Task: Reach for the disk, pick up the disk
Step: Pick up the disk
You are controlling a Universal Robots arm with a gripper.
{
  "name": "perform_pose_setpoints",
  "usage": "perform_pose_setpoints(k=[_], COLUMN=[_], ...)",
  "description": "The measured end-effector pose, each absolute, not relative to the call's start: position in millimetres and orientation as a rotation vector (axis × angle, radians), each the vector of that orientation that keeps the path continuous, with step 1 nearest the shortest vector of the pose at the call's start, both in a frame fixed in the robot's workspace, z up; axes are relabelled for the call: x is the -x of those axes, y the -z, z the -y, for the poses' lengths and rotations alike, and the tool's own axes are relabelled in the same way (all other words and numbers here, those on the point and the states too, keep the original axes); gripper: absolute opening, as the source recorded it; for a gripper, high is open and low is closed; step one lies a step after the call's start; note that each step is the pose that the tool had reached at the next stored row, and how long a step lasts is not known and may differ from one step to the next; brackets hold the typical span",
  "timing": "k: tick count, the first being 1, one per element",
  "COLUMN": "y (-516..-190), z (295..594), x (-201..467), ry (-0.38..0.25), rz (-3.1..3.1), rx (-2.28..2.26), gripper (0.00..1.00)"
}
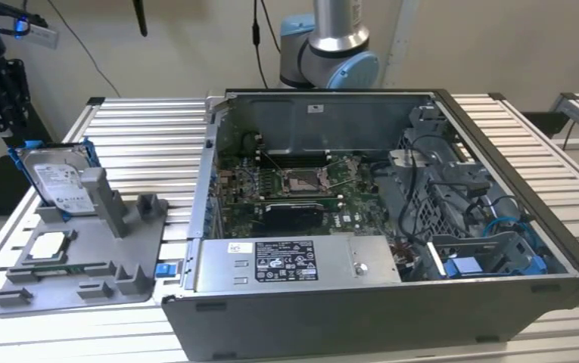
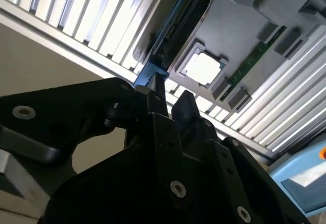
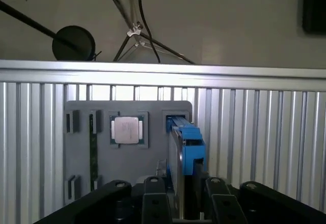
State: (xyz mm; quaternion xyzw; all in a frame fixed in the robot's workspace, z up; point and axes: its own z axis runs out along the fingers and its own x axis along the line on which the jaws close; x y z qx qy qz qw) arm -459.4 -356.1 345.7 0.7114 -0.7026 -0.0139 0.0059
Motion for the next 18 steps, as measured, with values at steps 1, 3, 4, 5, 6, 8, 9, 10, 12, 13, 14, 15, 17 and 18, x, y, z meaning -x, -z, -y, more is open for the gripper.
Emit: perform_pose_setpoints(k=[1, 3, 4, 5, 6, 8, 9, 10, 12, 13, 14, 15, 17, 18], y=[-345.1, -343.3, -342.0, -340.6, -339.0, -335.5, -333.6, -331.8, -328.0, -326.3, -324.4, -322.8, -319.1, -317.3], z=[356.1, 356.0, 355.9, 355.8, 355.8, 355.7, 355.6, 355.5, 355.2, 355.0, 354.8, 354.6, 354.2, 354.0], x=[459.4, 459.4, 459.4, 459.5, 459.4, 459.4, 459.3, 459.3, 459.4, 459.4, 459.4, 459.4, 459.4, 459.4], ry=[0.052, 0.067, 0.07, 0.072, 0.074, 0.075, 0.075, 0.075, 0.076, 0.076, 0.076, 0.077, 0.078, 0.078], rz=[2.203, 2.211, 2.213, 2.214, 2.215, 2.215, 2.216, 2.216, 2.216, 2.217, 2.217, 2.217, 2.218, 2.218], rx=[-2.229, -2.235, -2.236, -2.237, -2.237, -2.238, -2.238, -2.238, -2.238, -2.238, -2.238, -2.238, -2.238, -2.238], gripper=[1.0, 1.0, 1.0, 1.0, 1.0, 1.0, 1.0, 1.0, 1.0, 1.0, 1.0, 1.0, 1.0, 1.0])
